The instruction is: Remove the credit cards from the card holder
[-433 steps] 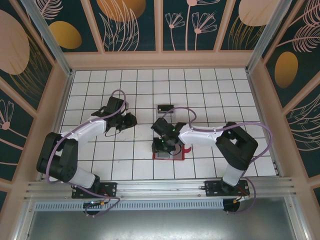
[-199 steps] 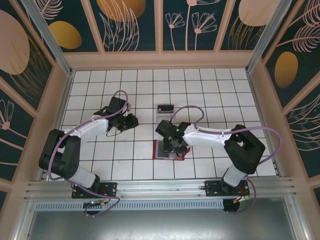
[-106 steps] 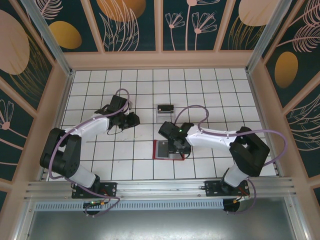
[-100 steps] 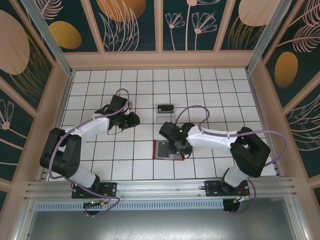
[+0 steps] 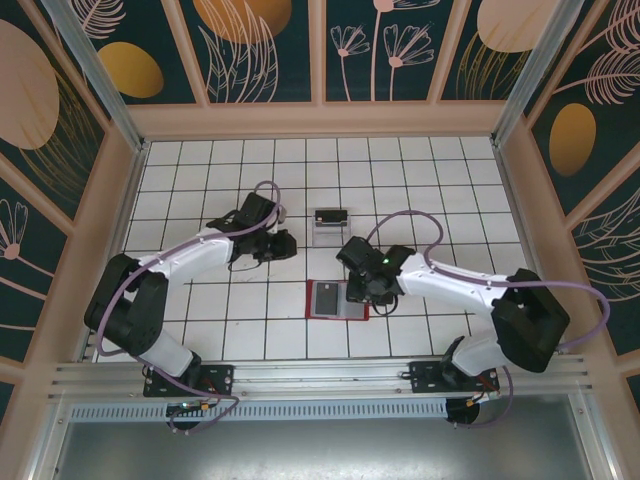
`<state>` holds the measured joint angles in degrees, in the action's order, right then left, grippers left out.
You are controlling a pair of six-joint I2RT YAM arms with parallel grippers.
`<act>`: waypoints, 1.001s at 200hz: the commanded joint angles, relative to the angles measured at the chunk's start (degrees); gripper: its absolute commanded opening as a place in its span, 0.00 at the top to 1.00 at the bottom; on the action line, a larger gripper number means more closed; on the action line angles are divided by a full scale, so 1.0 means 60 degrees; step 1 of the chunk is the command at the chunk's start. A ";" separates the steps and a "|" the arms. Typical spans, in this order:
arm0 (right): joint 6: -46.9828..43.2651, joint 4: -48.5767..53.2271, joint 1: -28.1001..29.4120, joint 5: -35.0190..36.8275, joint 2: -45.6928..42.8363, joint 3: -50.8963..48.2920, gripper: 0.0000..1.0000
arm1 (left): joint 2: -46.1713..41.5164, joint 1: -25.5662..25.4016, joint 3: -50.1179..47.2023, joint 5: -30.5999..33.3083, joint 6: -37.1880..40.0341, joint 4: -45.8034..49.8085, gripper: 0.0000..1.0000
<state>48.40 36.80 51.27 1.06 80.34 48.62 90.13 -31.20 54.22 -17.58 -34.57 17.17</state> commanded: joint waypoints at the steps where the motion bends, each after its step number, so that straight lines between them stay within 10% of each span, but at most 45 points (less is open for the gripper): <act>1: -0.0328 -0.1645 -0.0463 -0.1573 -0.0453 -0.0513 0.60 | 0.0155 -0.0486 0.0014 -0.0039 -0.0425 0.0028 0.79; 98: -0.0861 -0.3669 -0.1461 -0.3543 -0.0308 -0.1343 0.67 | 0.0889 -0.2489 -0.0290 0.0259 -0.1581 -0.0484 0.80; 200: -0.0831 -0.4097 -0.1442 -0.3702 0.0682 -0.1527 0.68 | 0.1090 -0.2742 -0.0671 0.0592 -0.1754 -0.0488 0.80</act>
<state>44.23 14.35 42.83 -19.88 83.05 40.32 95.77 -47.33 51.03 -14.70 -44.29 14.15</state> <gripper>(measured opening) 0.318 0.205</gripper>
